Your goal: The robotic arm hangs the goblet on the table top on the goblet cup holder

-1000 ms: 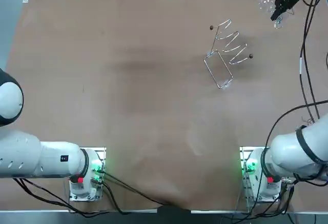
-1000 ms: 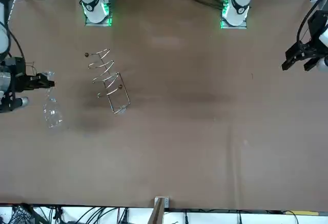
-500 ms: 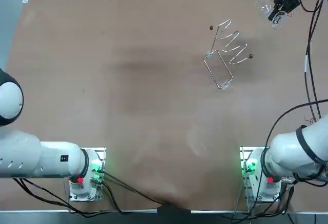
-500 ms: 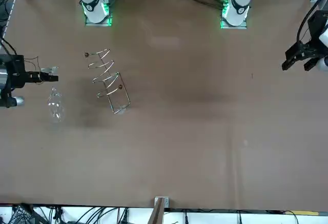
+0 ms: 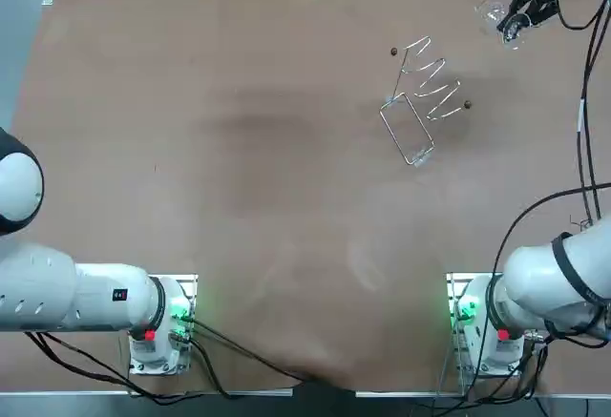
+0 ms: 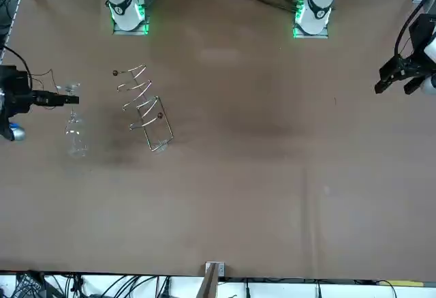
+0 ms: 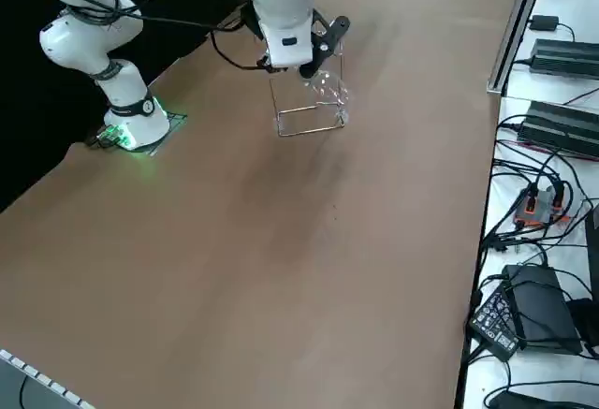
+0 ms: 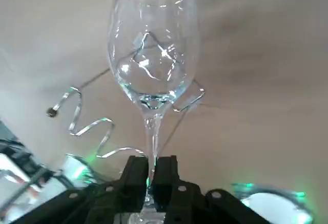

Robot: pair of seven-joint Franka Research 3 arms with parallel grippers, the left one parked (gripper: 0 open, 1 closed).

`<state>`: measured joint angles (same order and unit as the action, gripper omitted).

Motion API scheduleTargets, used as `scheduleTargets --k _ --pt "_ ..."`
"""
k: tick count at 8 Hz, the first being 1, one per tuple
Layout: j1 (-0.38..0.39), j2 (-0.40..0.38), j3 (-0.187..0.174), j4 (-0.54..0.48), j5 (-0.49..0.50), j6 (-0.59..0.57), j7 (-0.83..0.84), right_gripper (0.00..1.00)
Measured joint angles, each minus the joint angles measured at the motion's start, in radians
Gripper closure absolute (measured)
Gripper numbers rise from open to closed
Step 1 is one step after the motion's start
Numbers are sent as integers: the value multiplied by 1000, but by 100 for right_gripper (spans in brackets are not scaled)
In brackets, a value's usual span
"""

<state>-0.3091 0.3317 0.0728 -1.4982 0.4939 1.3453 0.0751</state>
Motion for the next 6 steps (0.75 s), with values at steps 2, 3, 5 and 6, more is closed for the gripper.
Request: scheduleTargets --k 2,3,5,6 --pt "1 10 2 0 52 -11 98 89" --pt "2 15 5 0 62 -30 137 89" --pt "10 27 11 0 94 -45 228 89" --pt "19 38 14 0 111 -46 272 89"
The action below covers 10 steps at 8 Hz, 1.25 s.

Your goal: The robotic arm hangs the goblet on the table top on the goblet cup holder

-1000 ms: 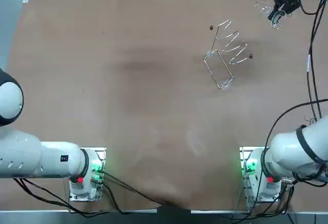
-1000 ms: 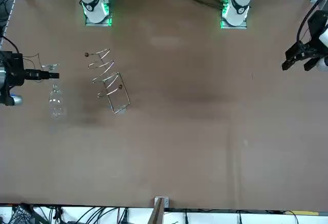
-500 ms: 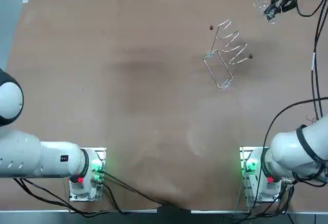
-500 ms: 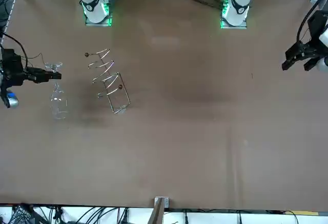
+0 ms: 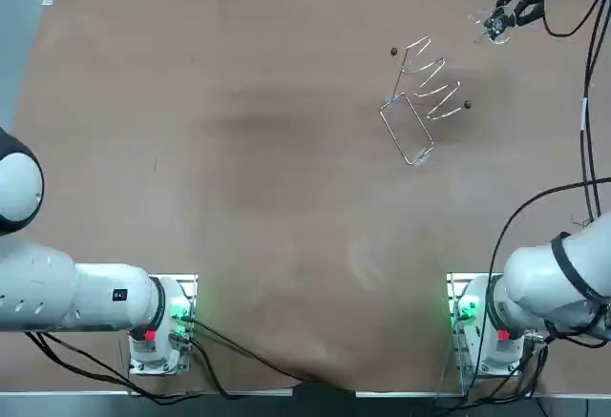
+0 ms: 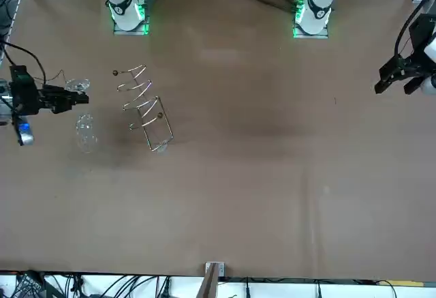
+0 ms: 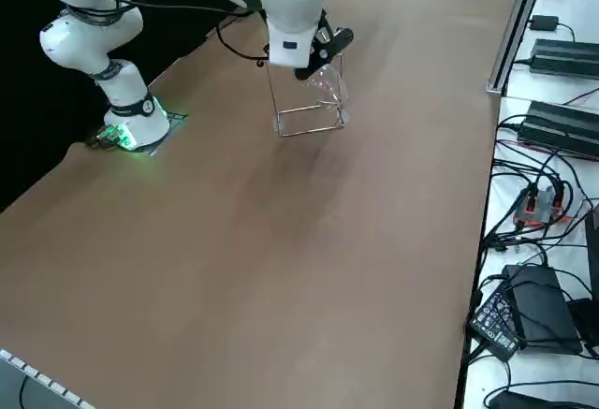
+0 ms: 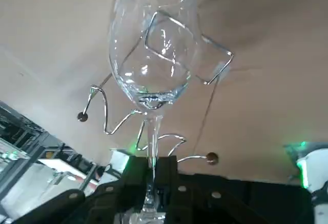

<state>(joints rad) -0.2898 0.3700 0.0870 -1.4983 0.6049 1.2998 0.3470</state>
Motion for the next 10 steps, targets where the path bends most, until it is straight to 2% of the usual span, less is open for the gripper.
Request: scheduleTargets --k 5,10 --pt "58 91 3 6 88 7 137 89" --pt "121 96 3 9 90 46 176 89"
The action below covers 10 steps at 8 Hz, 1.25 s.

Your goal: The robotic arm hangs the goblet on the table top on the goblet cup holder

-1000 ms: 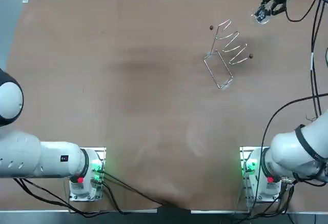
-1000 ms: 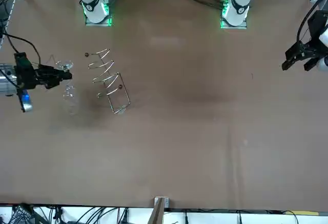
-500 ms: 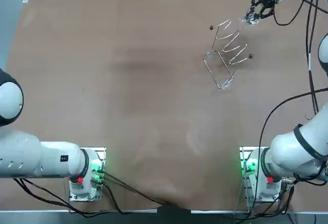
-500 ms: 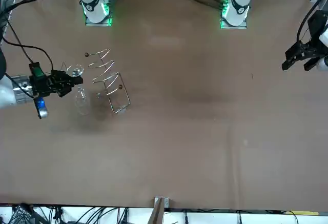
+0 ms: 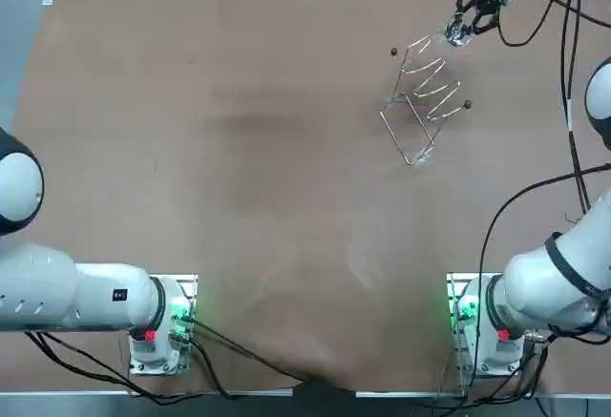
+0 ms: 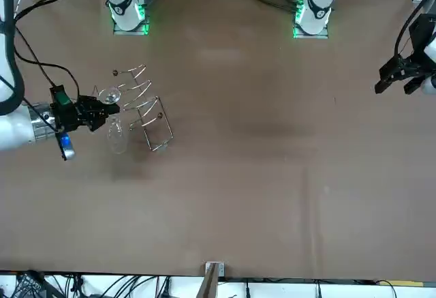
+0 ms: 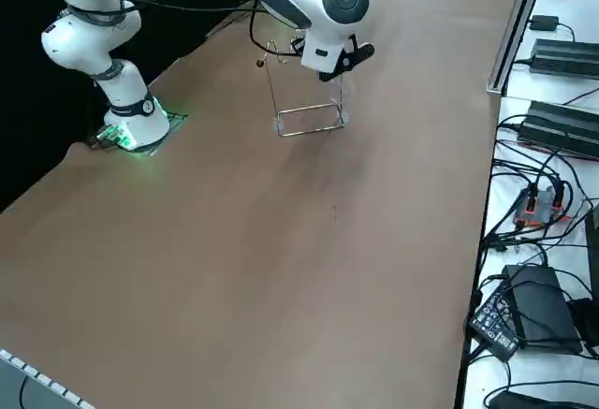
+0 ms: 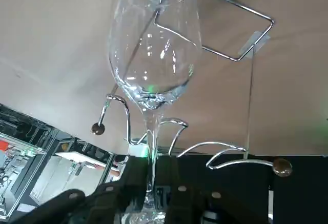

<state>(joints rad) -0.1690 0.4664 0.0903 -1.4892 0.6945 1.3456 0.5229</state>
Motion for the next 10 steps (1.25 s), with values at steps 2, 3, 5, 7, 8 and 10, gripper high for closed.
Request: scheduleTargets --k 2,3,5,7,8,10 --pt "0 1 -2 0 0 4 1 89" --pt "-1 3 -3 0 0 9 1 89" --pt "1 19 -3 0 0 48 2 89" --pt "10 38 -2 0 1 57 11 89" --pt "16 43 -2 0 2 58 26 89" --pt "29 46 -1 -1 6 58 51 89"
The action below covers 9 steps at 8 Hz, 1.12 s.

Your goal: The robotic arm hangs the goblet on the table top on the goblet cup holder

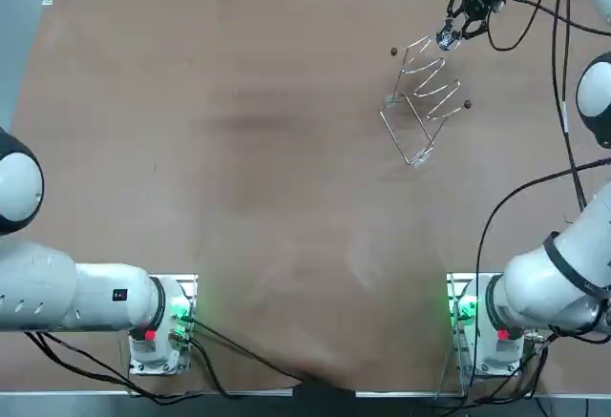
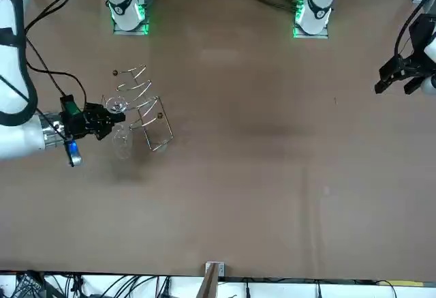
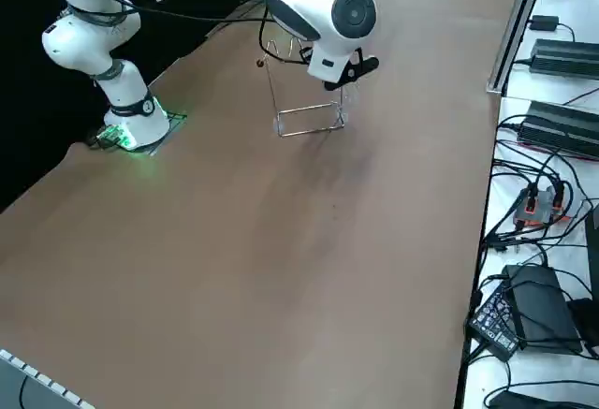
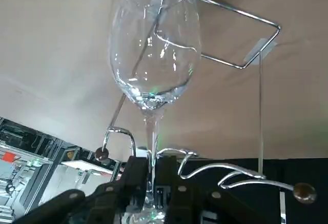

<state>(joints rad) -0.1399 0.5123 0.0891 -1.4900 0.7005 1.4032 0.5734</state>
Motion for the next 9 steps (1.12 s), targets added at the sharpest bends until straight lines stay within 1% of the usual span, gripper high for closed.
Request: scheduleTargets --k 5,9 --pt "21 4 0 -1 31 5 49 89" --pt "42 4 1 -1 33 42 64 89"
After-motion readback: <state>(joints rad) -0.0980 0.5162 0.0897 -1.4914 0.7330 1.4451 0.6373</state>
